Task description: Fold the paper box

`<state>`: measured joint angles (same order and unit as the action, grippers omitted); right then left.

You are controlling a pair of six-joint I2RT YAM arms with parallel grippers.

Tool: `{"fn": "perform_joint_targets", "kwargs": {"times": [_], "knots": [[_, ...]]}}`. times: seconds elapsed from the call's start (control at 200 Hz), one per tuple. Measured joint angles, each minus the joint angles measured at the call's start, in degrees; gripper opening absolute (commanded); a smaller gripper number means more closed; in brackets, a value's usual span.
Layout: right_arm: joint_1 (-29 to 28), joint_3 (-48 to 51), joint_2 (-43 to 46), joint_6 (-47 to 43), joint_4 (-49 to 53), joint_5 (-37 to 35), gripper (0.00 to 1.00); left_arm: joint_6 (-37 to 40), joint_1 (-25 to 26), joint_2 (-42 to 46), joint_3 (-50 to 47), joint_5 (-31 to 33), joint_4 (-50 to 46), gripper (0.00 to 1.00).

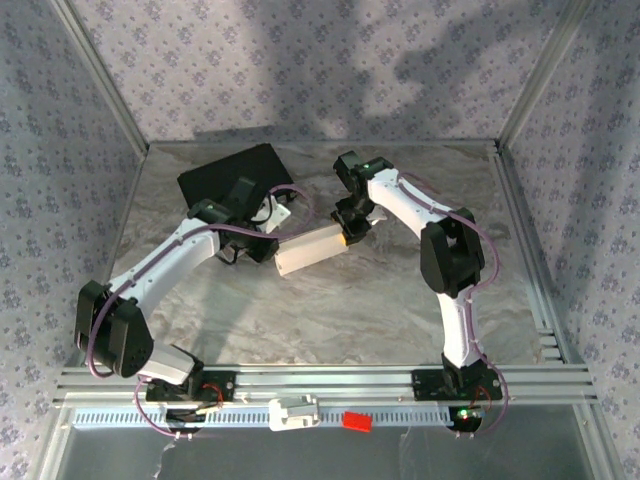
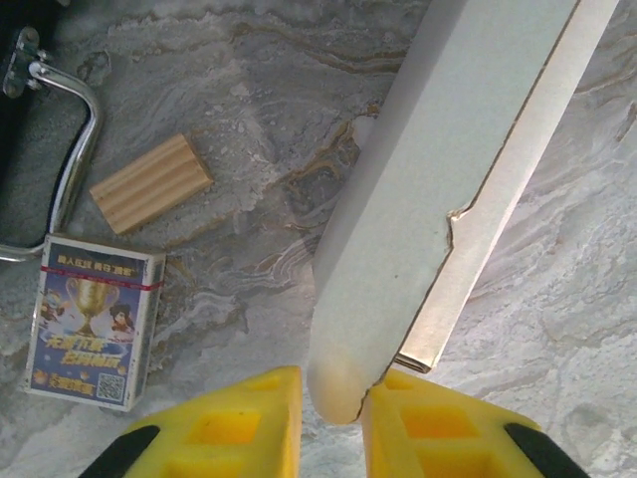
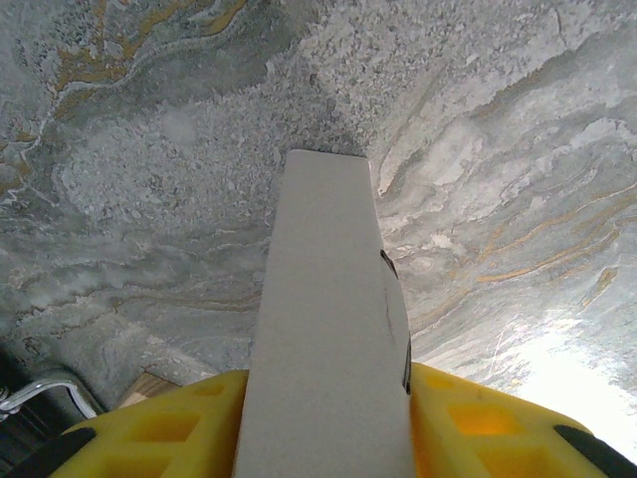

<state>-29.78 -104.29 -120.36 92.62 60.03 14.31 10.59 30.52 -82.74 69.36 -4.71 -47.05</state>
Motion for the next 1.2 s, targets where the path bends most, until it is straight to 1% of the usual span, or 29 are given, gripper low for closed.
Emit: {"fn": "perform_joint_targets", "kwargs": {"times": [0.14, 0.22, 0.325, 0.775, 0.969, 1.199], "knots": [[0.0, -0.1, -0.1, 0.2, 0.0, 0.0, 0.40, -0.9, 0.0, -0.6, 1.0, -0.5, -1.0, 0.13], [0.0, -0.1, -0.1, 0.7, 0.0, 0.0, 0.40, -2.0, 0.2, -1.4, 2.2, -0.7, -1.7, 0.12], [0.0, -0.1, -0.1, 1.6, -0.1, -0.2, 0.37, -5.0, 0.2, -2.2, 3.1, -1.4, -2.3, 0.11], [0.0, -0.1, -0.1, 4.0, -0.2, -1.5, 0.36, -22.8, 1.1, -7.0, 9.0, -1.5, -7.0, 0.09], [0.1, -0.1, -0.1, 4.1, -0.2, -1.7, 0.36, -26.4, 0.8, -10.1, 13.4, -1.6, -11.3, 0.08], [0.1, -0.1, -0.1, 4.2, -0.3, -1.7, 0.35, -30.6, -0.5, -12.0, 16.0, -4.2, -13.7, 0.07]]}}
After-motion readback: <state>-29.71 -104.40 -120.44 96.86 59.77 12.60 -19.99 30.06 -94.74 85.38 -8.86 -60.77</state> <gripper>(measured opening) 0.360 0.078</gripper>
